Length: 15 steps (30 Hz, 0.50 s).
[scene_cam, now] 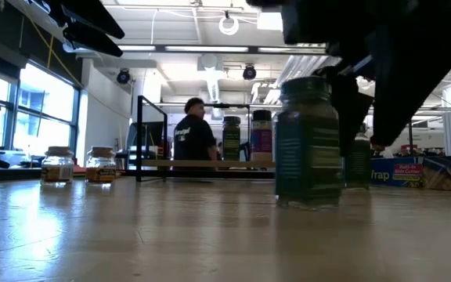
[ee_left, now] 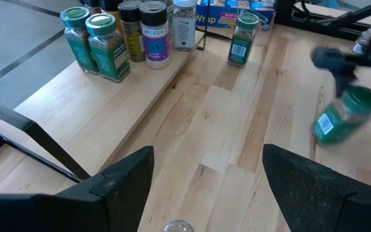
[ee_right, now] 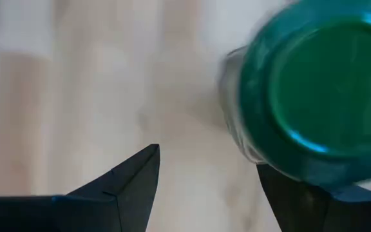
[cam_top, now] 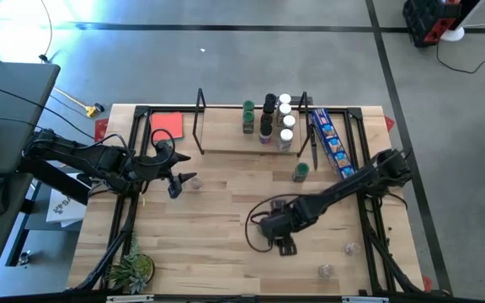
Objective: Shelf spices
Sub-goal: Put the left green seasoning bottle on the shelf aligned with the other green seasoning bottles
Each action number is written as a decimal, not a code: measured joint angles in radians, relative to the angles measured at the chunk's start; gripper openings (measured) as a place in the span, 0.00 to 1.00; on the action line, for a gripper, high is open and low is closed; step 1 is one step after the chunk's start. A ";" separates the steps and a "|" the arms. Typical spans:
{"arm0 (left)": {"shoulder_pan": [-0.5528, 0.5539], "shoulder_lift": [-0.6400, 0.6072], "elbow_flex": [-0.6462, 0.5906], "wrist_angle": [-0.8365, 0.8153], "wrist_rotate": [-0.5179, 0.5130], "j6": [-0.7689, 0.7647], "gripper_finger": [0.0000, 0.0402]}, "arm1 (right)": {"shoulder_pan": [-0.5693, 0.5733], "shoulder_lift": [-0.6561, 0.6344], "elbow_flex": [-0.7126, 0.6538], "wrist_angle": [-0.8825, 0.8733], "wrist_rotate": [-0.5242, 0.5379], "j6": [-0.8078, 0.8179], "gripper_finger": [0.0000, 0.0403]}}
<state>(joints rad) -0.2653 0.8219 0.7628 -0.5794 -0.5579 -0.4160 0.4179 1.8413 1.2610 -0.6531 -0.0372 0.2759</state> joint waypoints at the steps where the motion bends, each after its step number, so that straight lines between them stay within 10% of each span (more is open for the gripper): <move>1: 0.000 0.000 0.000 0.001 0.000 0.000 0.71 | 0.009 0.002 0.000 0.041 -0.002 0.006 0.62; 9: 0.000 0.000 0.000 0.001 0.002 0.000 0.71 | 0.050 -0.001 0.087 -0.023 0.007 0.090 0.62; 15: 0.000 0.000 0.000 0.001 0.001 0.000 0.71 | 0.093 -0.002 0.199 -0.109 0.259 0.256 0.62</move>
<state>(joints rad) -0.2653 0.8221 0.7628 -0.5785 -0.5566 -0.4160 0.5107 1.8388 1.4601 -0.7623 0.2214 0.5319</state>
